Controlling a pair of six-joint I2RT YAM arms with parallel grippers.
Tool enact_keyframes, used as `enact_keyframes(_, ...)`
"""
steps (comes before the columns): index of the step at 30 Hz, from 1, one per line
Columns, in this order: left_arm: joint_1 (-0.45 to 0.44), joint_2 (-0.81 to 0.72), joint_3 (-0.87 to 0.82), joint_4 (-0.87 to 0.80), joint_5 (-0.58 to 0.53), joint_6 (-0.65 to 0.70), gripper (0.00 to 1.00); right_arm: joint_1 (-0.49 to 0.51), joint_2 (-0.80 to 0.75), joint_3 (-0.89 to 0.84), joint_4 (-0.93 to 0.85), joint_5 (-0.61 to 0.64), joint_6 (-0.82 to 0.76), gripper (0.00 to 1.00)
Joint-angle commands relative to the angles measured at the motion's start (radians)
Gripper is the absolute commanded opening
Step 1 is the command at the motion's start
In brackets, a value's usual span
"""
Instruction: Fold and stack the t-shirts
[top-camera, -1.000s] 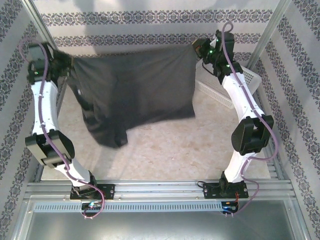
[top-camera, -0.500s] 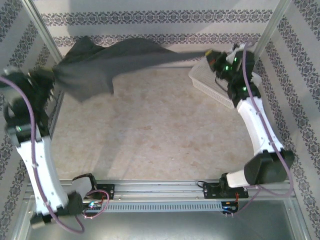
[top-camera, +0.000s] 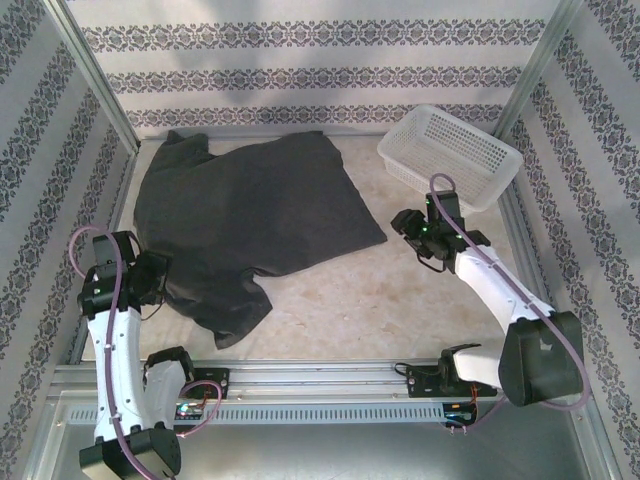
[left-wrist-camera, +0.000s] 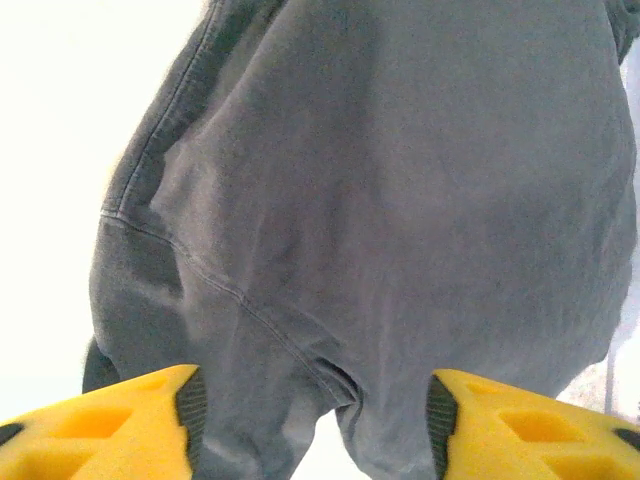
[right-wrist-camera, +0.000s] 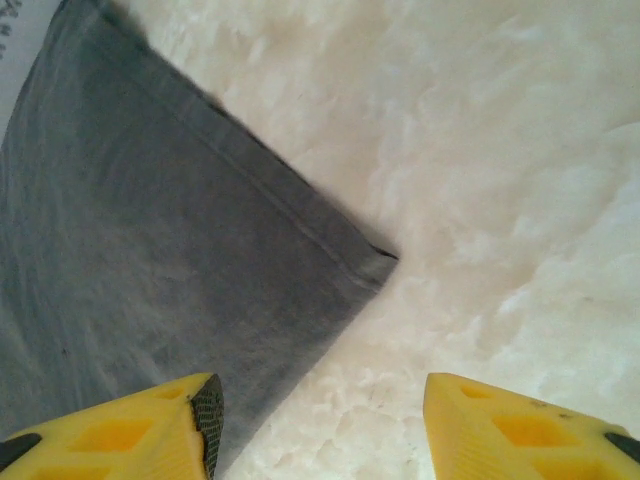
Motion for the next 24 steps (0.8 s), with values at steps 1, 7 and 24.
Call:
enact_keyframes(1, 0.008, 0.07, 0.005, 0.052, -0.003, 0.011, 0.53, 0.046, 0.106, 0.074, 0.034, 0.033, -0.079, 0.52)
enact_keyframes(7, 0.0, 0.242, -0.028, 0.274, 0.015, -0.118, 0.41, 0.15, 0.383, 0.258, 0.089, -0.034, -0.104, 0.36)
enact_keyframes(24, -0.023, 0.886, 0.142, 0.484, 0.106, 0.049, 0.43, 0.13, 0.821, 0.615, -0.353, 0.076, -0.037, 0.33)
